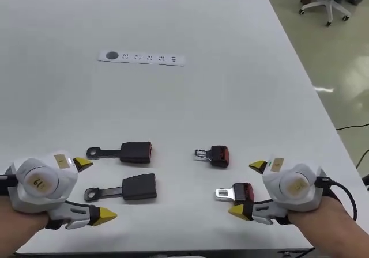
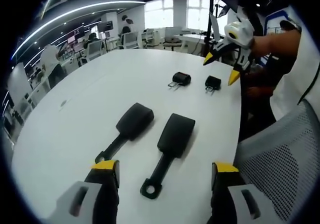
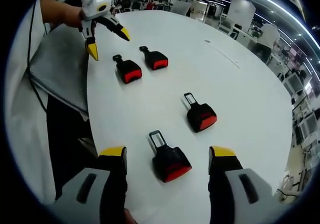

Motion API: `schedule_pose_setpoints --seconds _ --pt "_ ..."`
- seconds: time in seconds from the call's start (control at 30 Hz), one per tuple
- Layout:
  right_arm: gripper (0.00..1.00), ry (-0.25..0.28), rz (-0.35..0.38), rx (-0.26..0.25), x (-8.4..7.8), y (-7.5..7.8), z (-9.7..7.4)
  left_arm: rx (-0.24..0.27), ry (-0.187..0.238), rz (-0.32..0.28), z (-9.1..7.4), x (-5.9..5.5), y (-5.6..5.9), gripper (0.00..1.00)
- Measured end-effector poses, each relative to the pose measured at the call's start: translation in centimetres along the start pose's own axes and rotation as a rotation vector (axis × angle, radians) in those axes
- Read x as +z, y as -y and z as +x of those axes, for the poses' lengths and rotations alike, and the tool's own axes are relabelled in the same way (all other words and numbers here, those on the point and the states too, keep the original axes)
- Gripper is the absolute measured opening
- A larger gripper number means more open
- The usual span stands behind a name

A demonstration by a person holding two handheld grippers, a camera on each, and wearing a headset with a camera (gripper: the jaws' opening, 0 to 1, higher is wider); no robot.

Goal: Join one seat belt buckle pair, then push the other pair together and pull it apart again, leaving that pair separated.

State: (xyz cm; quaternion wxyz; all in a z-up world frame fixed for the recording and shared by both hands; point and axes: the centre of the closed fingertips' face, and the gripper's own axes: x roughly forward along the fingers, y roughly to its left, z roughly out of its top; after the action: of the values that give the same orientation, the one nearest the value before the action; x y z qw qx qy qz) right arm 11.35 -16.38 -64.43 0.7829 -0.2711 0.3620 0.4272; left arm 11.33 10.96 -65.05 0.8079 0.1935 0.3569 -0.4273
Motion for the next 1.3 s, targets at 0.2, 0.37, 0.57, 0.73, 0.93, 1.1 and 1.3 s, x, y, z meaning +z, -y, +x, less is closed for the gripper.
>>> schedule_pose_setpoints --seconds 0.2,0.37,0.57,0.73,0.93,1.1,1.3 --pt "0.57 0.000 -0.009 0.018 -0.4 -0.1 0.1 -0.002 0.026 0.057 0.6 1.1 0.1 0.70" --pt "0.51 -0.009 -0.025 0.050 -0.9 -0.3 0.8 -0.022 -0.003 0.076 1.9 0.6 0.7 0.63" --pt "0.47 -0.024 -0.066 0.075 -1.0 0.0 1.6 -0.064 -0.040 0.104 3.6 0.4 1.1 0.55" --pt "0.45 -0.064 -0.130 0.090 -1.6 0.4 2.1 -0.091 -0.051 0.129 4.7 0.8 1.3 0.51" --pt "0.40 -0.117 -0.196 0.131 -2.7 0.7 2.6 -0.146 -0.084 0.162 5.8 1.1 2.0 0.39" --pt "0.39 -0.142 -0.223 0.163 -3.1 0.8 2.5 -0.165 -0.104 0.212 6.3 1.3 2.0 0.39" --pt "0.35 -0.183 -0.271 0.209 -4.1 0.7 2.6 -0.209 -0.120 0.259 6.6 1.5 2.3 0.35"
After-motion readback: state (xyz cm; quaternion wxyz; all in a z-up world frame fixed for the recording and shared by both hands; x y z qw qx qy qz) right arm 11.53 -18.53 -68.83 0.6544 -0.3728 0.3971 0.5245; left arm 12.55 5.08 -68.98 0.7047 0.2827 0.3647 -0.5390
